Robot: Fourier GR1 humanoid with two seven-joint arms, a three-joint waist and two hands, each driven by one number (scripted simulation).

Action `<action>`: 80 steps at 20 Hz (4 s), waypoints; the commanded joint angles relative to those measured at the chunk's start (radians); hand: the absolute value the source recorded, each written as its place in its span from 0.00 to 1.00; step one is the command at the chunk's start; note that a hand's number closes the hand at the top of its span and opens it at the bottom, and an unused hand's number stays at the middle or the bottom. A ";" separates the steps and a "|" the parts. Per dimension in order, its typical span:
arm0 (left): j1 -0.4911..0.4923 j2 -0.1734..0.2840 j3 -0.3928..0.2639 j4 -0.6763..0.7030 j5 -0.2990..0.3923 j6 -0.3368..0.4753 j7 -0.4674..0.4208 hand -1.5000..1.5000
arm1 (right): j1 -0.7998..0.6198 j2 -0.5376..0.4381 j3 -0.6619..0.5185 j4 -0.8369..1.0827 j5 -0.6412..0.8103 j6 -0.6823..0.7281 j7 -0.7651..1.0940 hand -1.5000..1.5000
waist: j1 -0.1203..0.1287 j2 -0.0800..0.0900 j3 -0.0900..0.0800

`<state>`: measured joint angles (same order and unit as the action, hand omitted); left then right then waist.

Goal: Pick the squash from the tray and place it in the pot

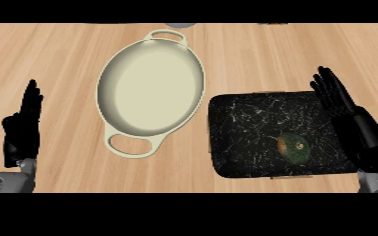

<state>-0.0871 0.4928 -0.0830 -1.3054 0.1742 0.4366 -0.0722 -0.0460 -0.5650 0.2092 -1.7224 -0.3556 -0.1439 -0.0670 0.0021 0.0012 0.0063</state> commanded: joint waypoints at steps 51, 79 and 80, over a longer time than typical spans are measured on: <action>0.145 0.010 0.062 -0.227 -0.067 -0.274 0.167 0.50 | -0.238 -0.180 0.176 0.134 0.629 0.676 0.562 0.00 | 0.012 0.000 -0.006; 0.122 -0.175 0.165 -0.237 -0.239 -0.345 0.197 0.50 | -0.185 0.134 0.078 0.267 1.014 0.798 0.499 0.00 | 0.001 -0.001 -0.006; 0.131 -0.148 0.189 -0.231 -0.208 -0.382 0.172 0.50 | -0.222 0.100 0.091 0.299 1.030 0.815 0.450 1.00 | 0.004 -0.001 -0.006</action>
<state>0.0289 0.3496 0.0846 -1.5303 -0.0364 0.0777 0.1211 -0.2406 -0.4632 0.2912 -1.4822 0.6275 0.6478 0.4478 0.0030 -0.0001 0.0000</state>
